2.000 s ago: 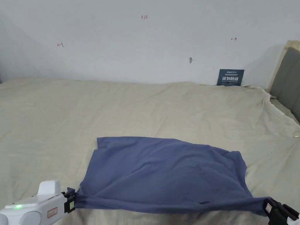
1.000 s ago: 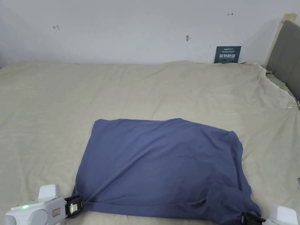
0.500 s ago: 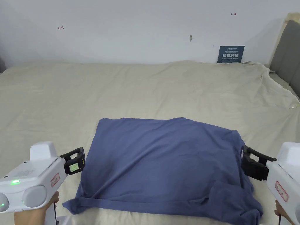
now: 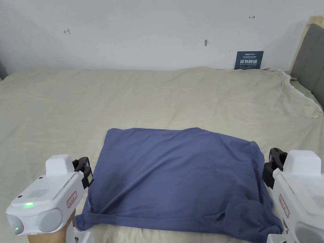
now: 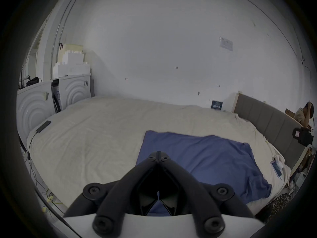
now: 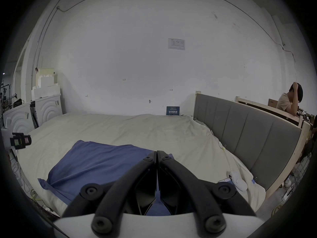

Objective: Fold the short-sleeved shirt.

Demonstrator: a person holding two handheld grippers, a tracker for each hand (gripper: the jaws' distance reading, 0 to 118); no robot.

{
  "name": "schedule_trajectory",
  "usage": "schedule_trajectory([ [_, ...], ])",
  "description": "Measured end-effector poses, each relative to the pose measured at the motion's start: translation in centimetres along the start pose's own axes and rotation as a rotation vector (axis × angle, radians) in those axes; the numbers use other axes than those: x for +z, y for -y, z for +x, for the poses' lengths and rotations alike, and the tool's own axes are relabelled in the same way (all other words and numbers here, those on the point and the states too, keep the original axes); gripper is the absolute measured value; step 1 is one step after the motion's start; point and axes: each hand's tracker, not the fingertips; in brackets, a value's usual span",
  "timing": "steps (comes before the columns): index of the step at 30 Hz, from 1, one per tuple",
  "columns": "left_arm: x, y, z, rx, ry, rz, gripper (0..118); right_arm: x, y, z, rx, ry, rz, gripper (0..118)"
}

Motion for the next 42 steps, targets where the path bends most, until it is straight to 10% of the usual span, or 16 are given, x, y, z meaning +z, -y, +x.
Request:
schedule_trajectory([
  [9,-3.2,3.1,-2.9,0.062,-0.033,-0.313,3,0.5,-0.4,-0.7,-0.01,-0.006,-0.029,0],
  [14,-4.9,6.3,-5.2,0.132,-0.081,-0.486,73,0.2,-0.2,-0.8,-0.018,-0.005,-0.054,0],
  [17,-5.7,8.0,-6.2,0.152,-0.108,-0.55,91,-0.6,0.3,-0.1,-0.012,-0.007,-0.067,0],
  [22,-7.0,9.9,-6.5,0.122,-0.14,-0.584,90,-1.3,1.0,0.6,-0.019,-0.005,-0.087,0],
  [24,-7.4,10.2,-6.5,0.105,-0.135,-0.581,73,-1.8,1.6,1.2,-0.023,-0.002,-0.097,0],
  [27,-7.6,10.4,-5.9,0.092,-0.072,-0.583,12,-1.9,1.9,1.7,-0.027,0.004,-0.111,0],
  [33,-7.1,10.1,-4.9,0.022,-0.063,-0.573,3,-2.8,4.1,3.7,-0.068,0.011,-0.22,2],
  [42,-5.9,7.9,-5.0,0.026,-0.039,-0.519,2,-5.5,13.7,6.2,-0.16,-0.001,-0.576,87],
])
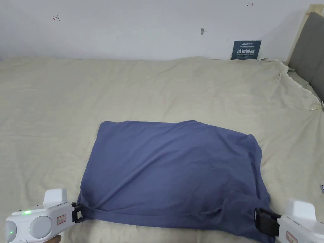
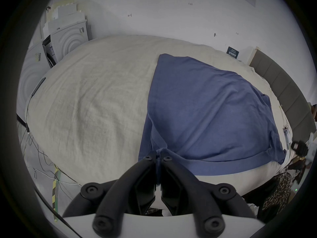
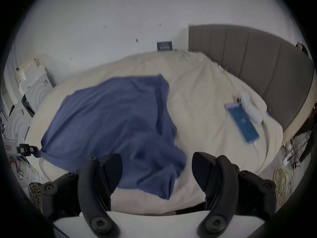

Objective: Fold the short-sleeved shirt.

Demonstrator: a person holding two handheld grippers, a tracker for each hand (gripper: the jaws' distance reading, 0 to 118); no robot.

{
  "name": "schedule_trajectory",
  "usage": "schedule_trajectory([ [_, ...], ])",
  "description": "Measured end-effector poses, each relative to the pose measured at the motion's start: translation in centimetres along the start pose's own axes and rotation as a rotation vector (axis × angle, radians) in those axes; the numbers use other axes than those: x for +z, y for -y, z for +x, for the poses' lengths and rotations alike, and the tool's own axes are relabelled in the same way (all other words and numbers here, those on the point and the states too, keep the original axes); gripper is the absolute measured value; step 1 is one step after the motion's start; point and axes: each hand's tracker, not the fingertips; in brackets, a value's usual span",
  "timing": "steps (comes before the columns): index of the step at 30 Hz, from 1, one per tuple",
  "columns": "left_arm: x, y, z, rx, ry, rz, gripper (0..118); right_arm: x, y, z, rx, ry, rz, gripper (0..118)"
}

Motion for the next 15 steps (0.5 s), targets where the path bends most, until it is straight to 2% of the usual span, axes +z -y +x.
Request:
schedule_trajectory([
  [6,0.0,-0.1,-0.2,0.007,0.008,0.002,2,-1.8,2.8,-0.4,0.019,0.001,-0.086,87],
  [8,0.1,-0.2,-0.3,0.028,0.024,0.002,2,-2.4,3.1,-0.7,0.034,0.002,-0.097,81],
  [9,0.1,-0.2,-0.3,0.036,0.026,0.004,2,-1.7,3.2,-1.4,0.044,-0.002,-0.096,74],
  [12,0.1,-0.2,-0.4,0.045,0.025,0.006,2,-1.7,3.2,-1.7,0.073,-0.044,-0.091,19],
  [13,0.1,-0.2,-0.4,0.047,0.026,0.005,2,-1.0,3.0,-2.4,0.083,-0.061,-0.095,8],
  [15,0.1,-0.2,-0.4,0.05,0.027,0.005,2,-0.4,2.7,-2.9,0.091,-0.073,-0.09,7],
])
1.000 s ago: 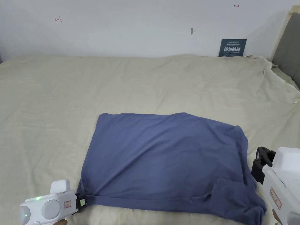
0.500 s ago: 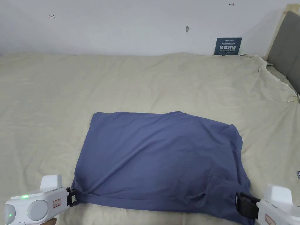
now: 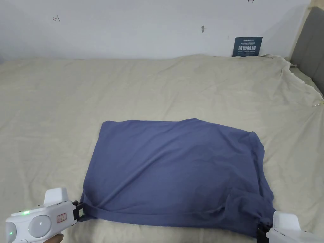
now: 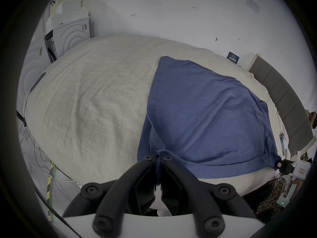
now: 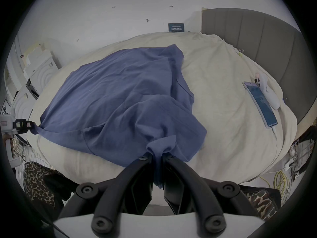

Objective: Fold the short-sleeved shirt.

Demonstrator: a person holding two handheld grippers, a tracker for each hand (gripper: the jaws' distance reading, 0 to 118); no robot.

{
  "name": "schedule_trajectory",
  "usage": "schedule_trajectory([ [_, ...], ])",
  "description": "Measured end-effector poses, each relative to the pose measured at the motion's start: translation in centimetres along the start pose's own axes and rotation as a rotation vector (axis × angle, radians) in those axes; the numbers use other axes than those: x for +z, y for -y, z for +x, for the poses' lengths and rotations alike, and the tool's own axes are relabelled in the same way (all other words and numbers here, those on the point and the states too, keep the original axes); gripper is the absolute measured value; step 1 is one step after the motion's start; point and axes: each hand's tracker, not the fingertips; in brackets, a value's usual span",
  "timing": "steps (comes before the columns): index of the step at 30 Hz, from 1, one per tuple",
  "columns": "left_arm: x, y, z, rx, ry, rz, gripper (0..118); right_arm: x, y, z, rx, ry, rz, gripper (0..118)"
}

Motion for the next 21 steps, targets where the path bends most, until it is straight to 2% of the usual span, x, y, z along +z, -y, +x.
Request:
schedule_trajectory([
  [6,0.6,-1.4,-0.4,0.009,0.002,0.033,2,2.0,-3.1,1.2,0.016,-0.02,0.079,7],
  [11,0.7,-4.3,-0.3,0.018,0.008,0.085,2,3.1,-8.3,0.9,0.032,-0.034,0.133,7],
  [16,-0.5,-8.1,0.0,0.029,0.024,0.116,2,1.8,-13.0,0.9,0.037,-0.03,0.166,7],
  [21,-3.0,-11.8,0.7,0.028,0.026,0.123,2,-0.6,-15.2,1.6,0.019,-0.028,0.111,7],
])
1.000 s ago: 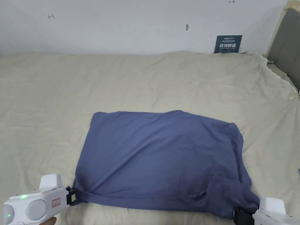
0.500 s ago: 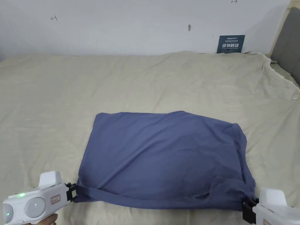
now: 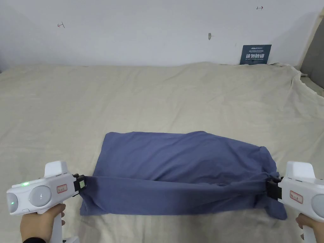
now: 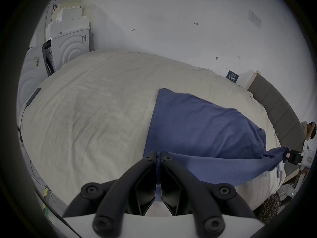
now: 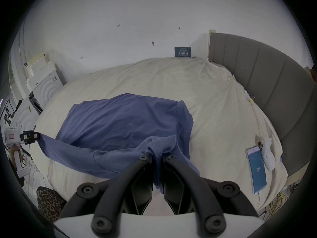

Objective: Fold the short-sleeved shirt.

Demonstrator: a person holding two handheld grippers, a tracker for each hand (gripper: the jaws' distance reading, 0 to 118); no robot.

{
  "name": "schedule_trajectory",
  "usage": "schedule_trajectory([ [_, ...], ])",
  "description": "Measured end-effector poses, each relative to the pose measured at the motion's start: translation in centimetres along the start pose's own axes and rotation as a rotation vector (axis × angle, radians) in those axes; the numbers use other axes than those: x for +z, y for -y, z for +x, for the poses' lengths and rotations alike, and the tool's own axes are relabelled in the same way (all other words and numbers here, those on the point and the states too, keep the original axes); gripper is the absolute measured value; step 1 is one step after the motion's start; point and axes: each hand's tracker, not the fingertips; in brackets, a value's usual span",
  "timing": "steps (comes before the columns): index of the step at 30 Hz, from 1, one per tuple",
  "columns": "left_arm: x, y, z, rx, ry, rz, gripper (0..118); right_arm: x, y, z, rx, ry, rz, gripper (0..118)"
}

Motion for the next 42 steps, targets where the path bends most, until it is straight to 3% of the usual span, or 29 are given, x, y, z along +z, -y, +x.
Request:
schedule_trajectory([
  [9,-8.8,-2.4,1.3,-0.09,-0.074,-0.072,2,-9.0,-2.8,0.6,-0.074,0.019,-0.131,7],
  [18,-14.5,-1.4,2.3,-0.17,-0.139,-0.195,2,-15.1,-2.2,1.3,-0.069,0.061,-0.243,8],
  [22,-13.9,-1.4,2.2,-0.121,-0.146,-0.178,4,-14.7,-2.5,1.3,-0.057,0.067,-0.231,8],
  [24,-12.9,-1.9,2.3,-0.072,-0.103,-0.184,20,-13.5,-3.0,0.9,-0.042,0.067,-0.2,12],
  [26,-11.3,-2.5,2.5,-0.04,-0.081,-0.155,64,-11.9,-3.8,0.8,-0.013,0.076,-0.126,42],
  [28,-8.8,-2.9,3.2,-0.029,-0.071,-0.109,96,-9.6,-4.5,0.3,0.021,0.068,-0.05,79],
  [29,-7.7,-3.1,3.4,-0.03,-0.063,-0.076,103,-8.3,-4.7,0.1,0.027,0.06,-0.014,83],
  [39,4.7,-1.8,5.7,-0.089,-0.029,0.183,101,6.3,-3.5,-3.5,0.053,0.085,0.335,83],
  [42,7.2,0.1,6.1,-0.078,-0.04,0.269,75,8.1,-1.7,-3.6,0.076,0.115,0.396,77],
])
